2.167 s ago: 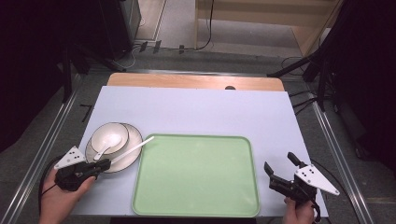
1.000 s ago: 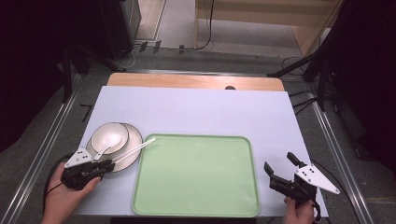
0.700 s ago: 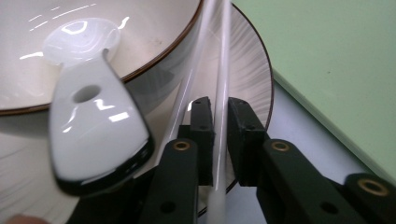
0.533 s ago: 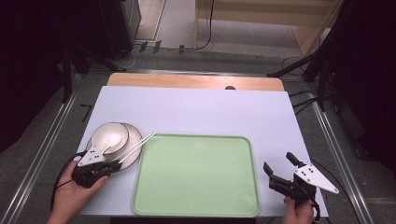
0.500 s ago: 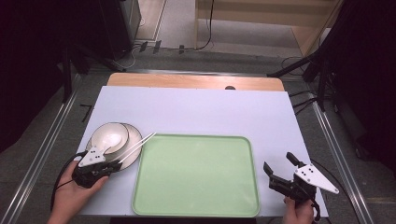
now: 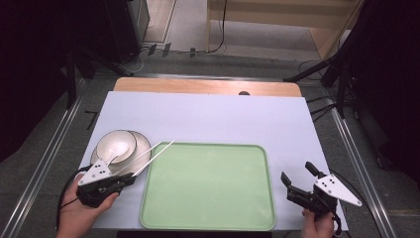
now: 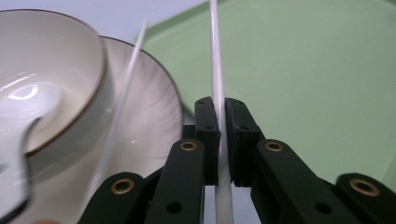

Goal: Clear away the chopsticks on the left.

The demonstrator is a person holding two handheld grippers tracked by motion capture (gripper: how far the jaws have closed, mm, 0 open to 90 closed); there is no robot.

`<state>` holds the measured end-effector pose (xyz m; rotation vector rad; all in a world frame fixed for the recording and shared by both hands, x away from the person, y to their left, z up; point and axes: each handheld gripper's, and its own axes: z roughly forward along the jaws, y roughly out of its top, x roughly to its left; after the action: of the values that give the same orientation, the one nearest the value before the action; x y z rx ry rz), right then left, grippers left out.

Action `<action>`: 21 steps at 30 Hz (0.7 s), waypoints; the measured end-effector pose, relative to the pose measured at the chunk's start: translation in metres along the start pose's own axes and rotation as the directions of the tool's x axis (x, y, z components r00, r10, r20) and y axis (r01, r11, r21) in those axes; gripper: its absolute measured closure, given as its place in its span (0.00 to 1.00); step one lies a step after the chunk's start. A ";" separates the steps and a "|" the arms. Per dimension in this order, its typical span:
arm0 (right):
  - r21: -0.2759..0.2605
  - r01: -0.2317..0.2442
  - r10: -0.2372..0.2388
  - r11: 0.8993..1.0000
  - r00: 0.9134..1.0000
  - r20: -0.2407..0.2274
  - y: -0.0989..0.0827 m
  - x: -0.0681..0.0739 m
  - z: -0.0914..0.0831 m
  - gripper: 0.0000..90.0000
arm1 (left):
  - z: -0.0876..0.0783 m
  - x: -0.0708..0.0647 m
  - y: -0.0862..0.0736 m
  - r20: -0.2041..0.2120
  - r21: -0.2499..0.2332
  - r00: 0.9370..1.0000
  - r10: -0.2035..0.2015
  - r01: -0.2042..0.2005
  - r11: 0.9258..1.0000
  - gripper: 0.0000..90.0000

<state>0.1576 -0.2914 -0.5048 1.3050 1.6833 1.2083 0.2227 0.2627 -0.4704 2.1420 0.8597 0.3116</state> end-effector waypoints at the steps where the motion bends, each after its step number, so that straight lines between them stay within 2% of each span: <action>1: -0.002 -0.001 0.001 1.000 1.000 0.001 0.000 0.000 -0.001 0.14 | 0.004 -0.004 0.001 0.010 0.004 1.000 -0.007 0.007 1.000 0.95; 5: -0.004 0.000 0.000 1.000 1.000 0.003 0.000 -0.001 -0.001 0.14 | 0.021 -0.019 0.004 0.046 0.019 0.998 -0.049 0.048 0.999 0.95; 8: -0.003 -0.002 0.002 1.000 1.000 0.001 0.000 0.000 -0.001 0.14 | 0.036 -0.030 0.004 0.073 0.029 0.993 -0.095 0.093 0.995 0.95; 11: -0.004 0.003 -0.003 1.000 1.000 0.001 0.000 0.000 0.000 0.14 | 0.050 -0.039 0.002 0.081 0.053 0.990 -0.116 0.112 0.992 0.95; 15: -0.005 0.006 -0.006 1.000 1.000 0.001 0.000 0.000 0.000 0.14 | 0.066 -0.045 0.000 0.085 0.081 0.986 -0.143 0.136 0.987 0.95; 17: -0.005 0.007 -0.007 1.000 1.000 0.001 0.000 0.000 0.000 0.14 | 0.072 -0.048 -0.001 0.071 0.098 0.988 -0.136 0.128 0.987 0.95; 19: -0.004 0.004 -0.004 1.000 1.000 0.000 0.000 0.000 0.000 0.14 | 0.077 -0.049 -0.002 0.066 0.112 0.988 -0.141 0.133 0.985 0.95; 21: -0.004 0.003 -0.003 1.000 1.000 0.000 0.000 0.001 -0.001 0.14 | 0.078 -0.049 -0.003 0.073 0.104 0.986 -0.148 0.140 0.985 0.94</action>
<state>0.1570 -0.2911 -0.5041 1.3002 1.6812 1.2094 0.2224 0.1857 -0.5211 2.1529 0.9955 0.1095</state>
